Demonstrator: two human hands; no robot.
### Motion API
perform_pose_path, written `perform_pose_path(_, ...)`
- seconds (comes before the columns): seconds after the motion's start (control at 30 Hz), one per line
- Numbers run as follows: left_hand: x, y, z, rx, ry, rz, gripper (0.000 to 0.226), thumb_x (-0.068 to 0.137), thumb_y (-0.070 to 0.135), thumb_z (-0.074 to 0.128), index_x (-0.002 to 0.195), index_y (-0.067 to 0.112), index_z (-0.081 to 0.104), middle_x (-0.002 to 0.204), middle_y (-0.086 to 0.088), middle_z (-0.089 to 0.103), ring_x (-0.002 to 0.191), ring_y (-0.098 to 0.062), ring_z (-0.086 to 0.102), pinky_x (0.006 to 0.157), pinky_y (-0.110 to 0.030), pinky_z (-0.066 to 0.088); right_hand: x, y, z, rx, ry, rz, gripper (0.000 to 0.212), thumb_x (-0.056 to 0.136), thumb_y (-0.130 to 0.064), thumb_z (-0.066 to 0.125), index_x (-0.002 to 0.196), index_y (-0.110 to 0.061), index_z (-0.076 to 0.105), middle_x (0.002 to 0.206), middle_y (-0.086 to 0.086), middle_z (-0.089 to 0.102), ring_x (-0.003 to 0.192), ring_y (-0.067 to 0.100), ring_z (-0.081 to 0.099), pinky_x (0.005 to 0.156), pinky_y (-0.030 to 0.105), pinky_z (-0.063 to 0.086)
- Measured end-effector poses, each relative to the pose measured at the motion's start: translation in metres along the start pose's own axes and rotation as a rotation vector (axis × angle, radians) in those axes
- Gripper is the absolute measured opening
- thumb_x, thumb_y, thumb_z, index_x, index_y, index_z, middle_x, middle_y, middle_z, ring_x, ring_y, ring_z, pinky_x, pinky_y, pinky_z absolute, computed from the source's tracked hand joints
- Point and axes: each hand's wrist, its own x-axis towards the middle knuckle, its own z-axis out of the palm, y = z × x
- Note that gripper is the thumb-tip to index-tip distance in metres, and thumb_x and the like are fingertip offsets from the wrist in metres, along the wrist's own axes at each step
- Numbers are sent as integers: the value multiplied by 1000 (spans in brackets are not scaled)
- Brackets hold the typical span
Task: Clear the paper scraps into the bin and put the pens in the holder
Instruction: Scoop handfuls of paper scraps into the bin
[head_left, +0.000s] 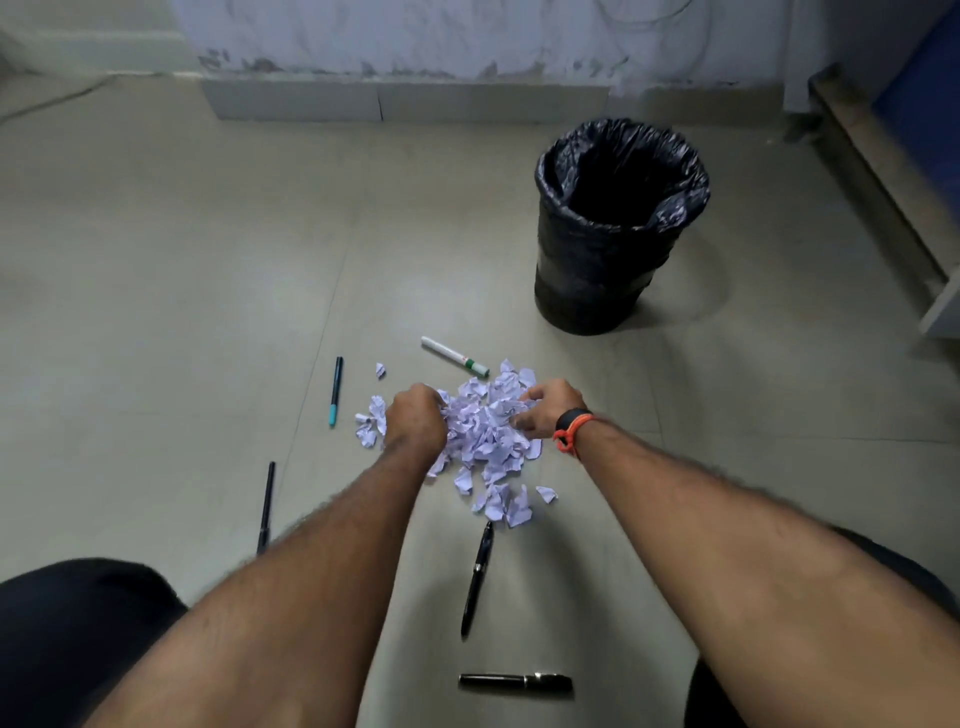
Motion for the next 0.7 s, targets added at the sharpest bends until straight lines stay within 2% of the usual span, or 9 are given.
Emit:
perform_pose_path(0.07, -2, 16, -11, -36, -15, -76, 17, 79, 4, 64, 91, 11, 74, 97, -13, 73, 96, -32, 68, 72, -28, 49, -4, -20, -17, 26, -85, -10, 46, 74, 8, 76, 117, 2, 61, 68, 6, 62, 39, 11, 62, 46, 24, 57)
perform_pose_path(0.17, 7, 31, -12, -95, -34, -105, 19, 78, 9, 69, 95, 14, 74, 101, -12, 73, 98, -30, 68, 77, -29, 52, -4, -44, -38, -28, -160, -51, 41, 76, 10, 74, 113, 0, 58, 68, 7, 59, 32, 6, 57, 38, 19, 51)
perform_pose_path(0.23, 20, 36, -15, -144, -18, -89, 24, 78, 13, 70, 101, 14, 74, 102, -12, 73, 99, -29, 68, 82, -31, 53, 1, -57, -48, -17, -198, -80, 42, 77, 10, 73, 114, 0, 56, 72, 11, 62, 44, 11, 64, 43, 20, 55)
perform_pose_path(0.33, 38, 42, -29, -201, -8, -95, 26, 75, 16, 73, 101, 16, 75, 98, -10, 74, 95, -27, 70, 84, -28, 55, 6, -72, -71, 44, -224, -104, 41, 78, 7, 73, 113, -3, 55, 88, 16, 68, 70, 22, 69, 62, 27, 61)
perform_pose_path(0.47, 58, 57, -58, -341, -152, -82, 30, 57, 14, 84, 87, 12, 77, 83, -12, 76, 78, -25, 75, 79, -38, 61, 2, -90, -110, 115, -314, -114, 22, 81, 9, 68, 101, 1, 64, 85, 11, 68, 70, 15, 69, 67, 27, 61)
perform_pose_path(0.53, 72, 68, -74, -379, -186, -7, 29, 51, 16, 82, 79, 10, 75, 82, -15, 76, 80, -28, 75, 80, -42, 60, 2, -99, -131, 186, -323, -140, 15, 82, 10, 67, 90, -3, 65, 83, 9, 68, 65, 11, 70, 64, 24, 61)
perform_pose_path(0.6, 83, 88, -91, -418, -193, 54, 19, 55, 13, 81, 70, 12, 70, 81, -16, 74, 84, -30, 74, 82, -45, 59, 7, -110, -153, 268, -292, -193, 17, 83, 12, 65, 87, -4, 64, 86, 9, 68, 66, 11, 71, 63, 23, 60)
perform_pose_path(0.7, 94, 125, -106, -577, -196, 85, 23, 47, 12, 82, 64, 9, 67, 79, -17, 68, 87, -34, 72, 87, -49, 57, 10, -124, -185, 397, -176, -246, 18, 83, 14, 62, 90, -2, 65, 90, 10, 67, 71, 17, 70, 62, 23, 60)
